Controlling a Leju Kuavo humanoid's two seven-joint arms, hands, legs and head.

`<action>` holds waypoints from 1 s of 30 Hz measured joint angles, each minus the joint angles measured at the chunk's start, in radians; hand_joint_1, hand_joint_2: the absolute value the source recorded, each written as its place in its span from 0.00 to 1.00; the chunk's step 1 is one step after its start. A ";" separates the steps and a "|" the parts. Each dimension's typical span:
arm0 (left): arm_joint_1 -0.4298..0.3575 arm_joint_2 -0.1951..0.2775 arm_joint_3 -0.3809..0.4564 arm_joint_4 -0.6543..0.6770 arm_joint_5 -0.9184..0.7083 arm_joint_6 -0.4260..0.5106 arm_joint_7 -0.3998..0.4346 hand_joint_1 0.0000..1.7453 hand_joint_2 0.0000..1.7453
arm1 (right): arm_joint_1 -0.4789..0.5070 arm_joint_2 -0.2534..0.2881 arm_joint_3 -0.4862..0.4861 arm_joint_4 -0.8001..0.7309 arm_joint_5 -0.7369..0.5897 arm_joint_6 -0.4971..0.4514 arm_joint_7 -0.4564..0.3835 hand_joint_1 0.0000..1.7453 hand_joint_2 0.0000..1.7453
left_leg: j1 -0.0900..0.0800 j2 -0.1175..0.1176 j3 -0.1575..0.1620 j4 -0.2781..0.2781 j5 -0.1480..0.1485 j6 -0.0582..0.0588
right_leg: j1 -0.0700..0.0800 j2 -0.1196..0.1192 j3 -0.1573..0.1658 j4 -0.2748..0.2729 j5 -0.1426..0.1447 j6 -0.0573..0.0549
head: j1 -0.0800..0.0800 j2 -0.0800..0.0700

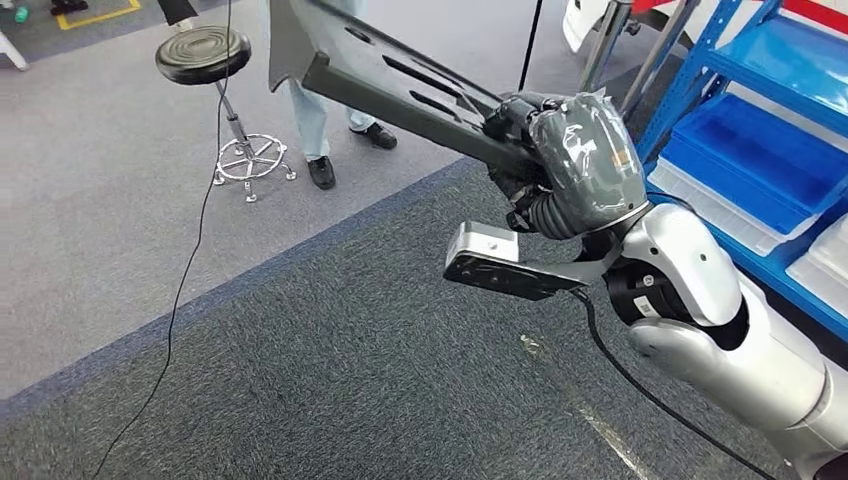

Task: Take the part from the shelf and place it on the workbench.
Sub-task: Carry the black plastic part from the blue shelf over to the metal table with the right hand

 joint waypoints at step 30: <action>-0.028 0.090 -0.037 0.000 -0.162 -0.150 0.035 0.00 1.00 | -0.021 0.187 0.072 0.107 0.053 -0.079 -0.095 1.00 1.00 | -0.003 -0.022 -0.068 -0.003 0.065 -0.008 | 0.018 0.002 0.082 -0.032 -0.056 -0.018 | -0.004 0.000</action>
